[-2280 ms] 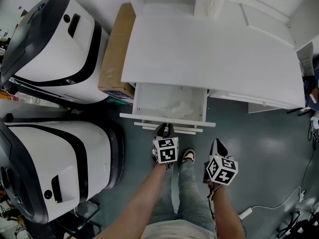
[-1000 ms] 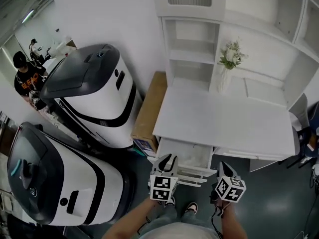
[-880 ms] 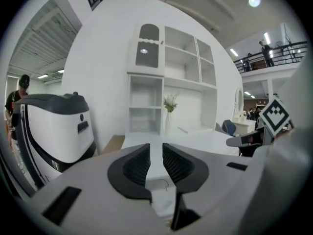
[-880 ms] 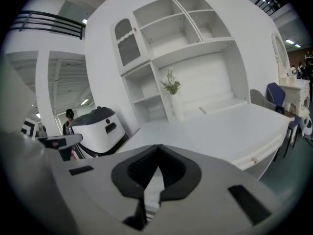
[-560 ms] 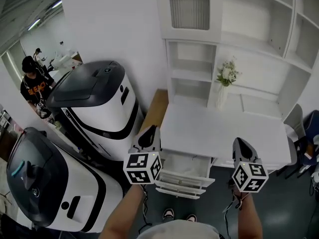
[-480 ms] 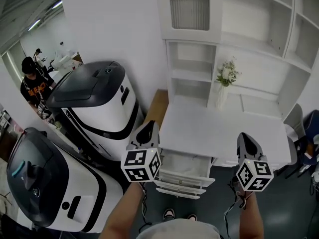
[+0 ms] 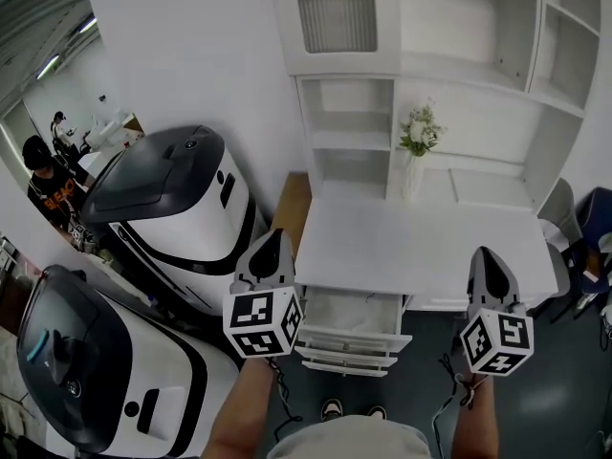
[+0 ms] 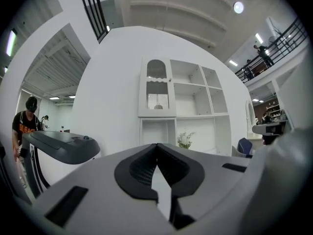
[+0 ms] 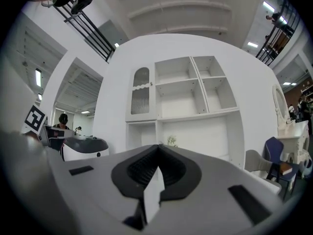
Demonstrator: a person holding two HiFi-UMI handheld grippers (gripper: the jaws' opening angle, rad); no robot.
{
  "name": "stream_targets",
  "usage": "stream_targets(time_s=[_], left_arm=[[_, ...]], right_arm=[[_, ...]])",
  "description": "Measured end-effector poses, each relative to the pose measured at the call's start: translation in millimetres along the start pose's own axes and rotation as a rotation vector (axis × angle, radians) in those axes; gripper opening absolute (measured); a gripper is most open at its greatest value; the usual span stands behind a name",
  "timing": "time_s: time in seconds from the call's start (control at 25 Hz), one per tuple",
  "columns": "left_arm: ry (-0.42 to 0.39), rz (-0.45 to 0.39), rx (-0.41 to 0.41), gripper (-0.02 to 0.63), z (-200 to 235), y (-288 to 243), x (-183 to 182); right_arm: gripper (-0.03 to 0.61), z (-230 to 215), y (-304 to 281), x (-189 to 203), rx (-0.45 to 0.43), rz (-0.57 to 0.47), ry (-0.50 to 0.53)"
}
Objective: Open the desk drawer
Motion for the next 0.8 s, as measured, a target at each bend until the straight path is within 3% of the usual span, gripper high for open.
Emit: stream_targets(time_s=[0.36,0.8], left_arm=[[0.026,0.017,0.012,0.018,-7,-3,11],[0.042,0.024,-0.005,0.018,-5,1,16]], right_arm=[[0.003,0,4,4,0.028,0.035,0.046],[0.003,6,3,4,-0.003,0.041,0.031]])
Point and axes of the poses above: the fingertips, and each gripper's own axes: y backward along the fingers, z to its left, x out of its underside, the point moved 7 cm from there along y, backward along the fingers, and after that the axes turned 5 degrees about x, right-handed, at the moved point
